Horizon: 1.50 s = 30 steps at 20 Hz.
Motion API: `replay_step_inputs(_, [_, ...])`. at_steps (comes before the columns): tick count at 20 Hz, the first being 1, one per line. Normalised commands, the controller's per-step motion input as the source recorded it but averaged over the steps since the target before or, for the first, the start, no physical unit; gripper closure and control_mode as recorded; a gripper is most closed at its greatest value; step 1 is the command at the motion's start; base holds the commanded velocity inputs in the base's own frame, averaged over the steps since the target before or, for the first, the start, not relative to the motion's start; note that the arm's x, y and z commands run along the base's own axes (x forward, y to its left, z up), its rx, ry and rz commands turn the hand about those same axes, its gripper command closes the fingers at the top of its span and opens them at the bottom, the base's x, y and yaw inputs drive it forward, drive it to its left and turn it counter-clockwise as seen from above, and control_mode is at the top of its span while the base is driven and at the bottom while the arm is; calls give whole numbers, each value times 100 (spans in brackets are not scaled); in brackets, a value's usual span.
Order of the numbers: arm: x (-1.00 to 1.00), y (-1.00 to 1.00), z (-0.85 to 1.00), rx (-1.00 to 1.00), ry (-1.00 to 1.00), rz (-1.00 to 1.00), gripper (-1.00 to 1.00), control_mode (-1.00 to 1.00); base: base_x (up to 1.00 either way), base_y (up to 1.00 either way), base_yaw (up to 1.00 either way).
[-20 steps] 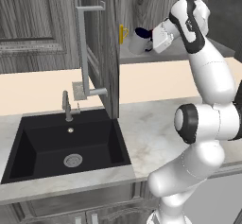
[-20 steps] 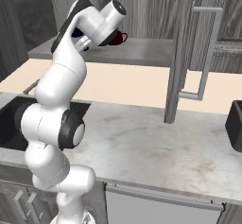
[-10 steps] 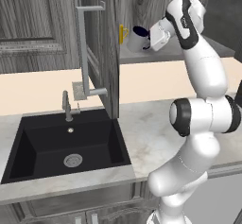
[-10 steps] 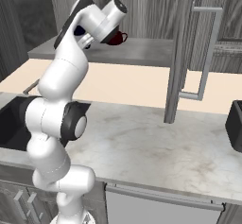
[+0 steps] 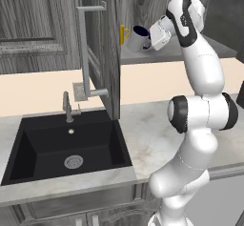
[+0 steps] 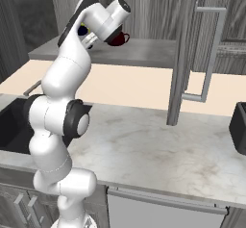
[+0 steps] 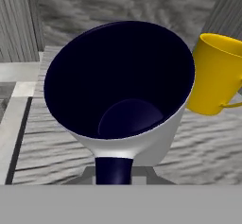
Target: Pick the mug on the counter and place it in the cabinet with the handle facing the right, like the mugs already inside.
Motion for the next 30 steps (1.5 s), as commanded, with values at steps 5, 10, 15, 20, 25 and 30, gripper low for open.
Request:
replay_step_inputs(5, [10,0,0,0,0,4,100,-100,0,0,0])
replay_step_inputs(10, [10,0,0,0,0,2,100,-100,0,0,0])
replay_step_inputs(15, [0,0,0,0,0,0,-100,-100,0,0,0])
replay_step_inputs(20, [0,0,0,0,0,0,-100,-100,0,0,0])
replay_step_inputs(25, [-2,0,0,0,0,0,-100,-100,0,0,0])
replay_step_inputs(30, [-33,0,2,0,-3,1,-100,-100,0,0,0])
